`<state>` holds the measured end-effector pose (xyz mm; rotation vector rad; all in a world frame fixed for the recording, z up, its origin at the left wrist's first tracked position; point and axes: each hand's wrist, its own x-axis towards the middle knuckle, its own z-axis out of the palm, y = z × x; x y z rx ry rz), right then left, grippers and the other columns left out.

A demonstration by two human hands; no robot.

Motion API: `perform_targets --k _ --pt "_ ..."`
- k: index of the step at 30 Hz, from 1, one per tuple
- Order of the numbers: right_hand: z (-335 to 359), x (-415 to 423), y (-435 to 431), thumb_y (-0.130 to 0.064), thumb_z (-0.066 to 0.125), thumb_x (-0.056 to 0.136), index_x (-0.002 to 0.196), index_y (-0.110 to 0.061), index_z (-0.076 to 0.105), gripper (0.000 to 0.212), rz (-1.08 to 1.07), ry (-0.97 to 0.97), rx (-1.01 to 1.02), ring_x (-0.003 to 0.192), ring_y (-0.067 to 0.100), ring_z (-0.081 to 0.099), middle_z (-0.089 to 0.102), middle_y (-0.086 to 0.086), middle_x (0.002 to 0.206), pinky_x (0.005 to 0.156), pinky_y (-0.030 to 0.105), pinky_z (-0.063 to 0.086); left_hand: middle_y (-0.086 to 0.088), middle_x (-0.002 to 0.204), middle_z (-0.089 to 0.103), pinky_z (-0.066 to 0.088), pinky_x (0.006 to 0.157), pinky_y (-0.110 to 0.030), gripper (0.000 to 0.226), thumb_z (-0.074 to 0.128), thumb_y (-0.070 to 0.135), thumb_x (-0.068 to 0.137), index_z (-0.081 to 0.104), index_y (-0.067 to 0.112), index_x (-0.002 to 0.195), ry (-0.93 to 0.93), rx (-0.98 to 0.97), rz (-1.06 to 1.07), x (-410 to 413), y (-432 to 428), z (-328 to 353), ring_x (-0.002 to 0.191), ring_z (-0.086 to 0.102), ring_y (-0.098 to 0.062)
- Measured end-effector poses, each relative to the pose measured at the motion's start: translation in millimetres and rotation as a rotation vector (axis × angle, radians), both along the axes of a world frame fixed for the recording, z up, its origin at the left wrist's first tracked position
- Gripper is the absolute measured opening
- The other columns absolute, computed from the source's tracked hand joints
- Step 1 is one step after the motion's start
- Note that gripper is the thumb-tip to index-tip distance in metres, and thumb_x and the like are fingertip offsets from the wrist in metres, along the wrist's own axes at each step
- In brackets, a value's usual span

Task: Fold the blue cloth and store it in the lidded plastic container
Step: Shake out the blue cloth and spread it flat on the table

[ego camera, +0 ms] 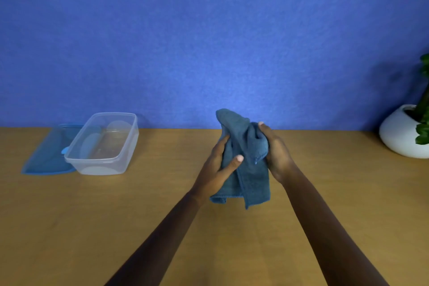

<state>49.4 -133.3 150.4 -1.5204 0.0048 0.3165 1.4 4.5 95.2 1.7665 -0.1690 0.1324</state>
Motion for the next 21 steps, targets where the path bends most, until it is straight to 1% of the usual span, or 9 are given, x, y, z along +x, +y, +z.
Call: perform_targets --k 1,3,7,9,11,14,16,18,21 --pt "1.7 -1.0 2.9 -0.053 0.036 0.092 0.112 -0.012 0.065 0.054 0.041 0.019 0.022 0.104 0.025 0.065 0.069 0.013 0.111 0.094 0.04 0.05 0.017 0.137 0.048 0.039 0.103 -0.015 0.056 0.057 0.039 0.086 0.033 0.036 0.136 0.01 -0.015 -0.006 0.0 2.2 1.6 0.125 0.045 0.006" --pt "7.3 -5.0 9.4 -0.059 0.023 0.092 0.119 -0.013 0.06 0.065 0.111 0.061 0.068 0.11 0.029 0.062 0.066 0.016 0.116 0.099 0.044 0.045 0.019 0.123 0.056 0.045 0.1 -0.017 0.047 0.062 0.029 0.085 0.039 0.041 0.125 0.01 -0.033 0.031 2.3 5.8 3.1 0.116 0.053 0.006" --pt "15.9 -9.9 19.8 -0.061 0.015 0.091 0.124 -0.015 0.053 0.068 0.183 0.056 0.123 0.111 0.031 0.059 0.063 0.018 0.119 0.097 0.044 0.045 0.001 0.116 0.063 0.048 0.1 -0.035 0.047 0.063 0.028 0.082 0.048 0.012 0.124 0.011 -0.149 0.137 6.6 12.9 1.4 0.111 0.06 -0.008" --pt "16.5 -11.1 21.6 -0.058 0.018 0.092 0.12 -0.023 0.054 0.058 0.217 0.007 0.045 0.107 0.025 0.061 0.065 0.013 0.117 0.095 0.041 0.046 -0.006 0.116 0.064 0.048 0.099 -0.039 0.055 0.063 0.036 0.078 0.047 0.01 0.124 0.004 -0.168 0.189 5.7 16.2 2.8 0.11 0.062 -0.014" --pt "15.0 -11.8 21.6 -0.05 0.029 0.094 0.116 -0.025 0.055 0.042 0.235 -0.055 -0.05 0.099 0.017 0.064 0.067 0.006 0.11 0.086 0.031 0.05 -0.009 0.12 0.062 0.047 0.101 -0.044 0.061 0.062 0.039 0.076 0.045 0.009 0.126 -0.006 -0.148 0.222 5.8 19.8 3.8 0.113 0.06 -0.018" --pt "14.0 -11.2 20.7 -0.028 0.05 0.093 0.125 -0.014 0.052 0.035 0.155 -0.252 -0.261 0.078 0.005 0.062 0.066 -0.004 0.087 0.064 0.008 0.049 -0.008 0.117 0.062 0.047 0.1 -0.044 0.049 0.062 0.027 0.081 0.046 0.009 0.124 -0.017 -0.12 0.24 6.5 26.7 6.8 0.11 0.06 -0.018" --pt "13.5 -9.7 19.8 -0.025 0.055 0.09 0.126 -0.015 0.051 0.037 0.094 -0.427 -0.455 0.073 -0.001 0.057 0.06 -0.011 0.077 0.059 0.002 0.043 -0.007 0.119 0.062 0.048 0.1 -0.041 0.042 0.062 0.016 0.086 0.047 0.012 0.125 -0.013 -0.128 0.215 6.9 31.1 7.9 0.112 0.059 -0.017" --pt "16.6 -10.3 20.5 -0.025 0.056 0.09 0.126 -0.018 0.05 0.038 0.026 -0.527 -0.556 0.069 -0.001 0.052 0.055 -0.01 0.073 0.057 0.002 0.041 -0.005 0.12 0.061 0.049 0.099 -0.034 0.041 0.06 0.01 0.087 0.047 0.013 0.126 -0.018 -0.142 0.184 6.8 35.8 11.6 0.113 0.059 -0.016" --pt "22.9 -10.2 21.2 -0.027 0.057 0.089 0.127 -0.017 0.051 0.04 -0.077 -0.658 -0.724 0.068 0.008 0.048 0.052 0.002 0.082 0.064 0.018 0.038 0.0 0.115 0.061 0.052 0.091 -0.024 0.038 0.059 0.007 0.088 0.048 0.019 0.122 -0.023 -0.154 0.134 8.6 43.5 20.2 0.108 0.06 -0.013"
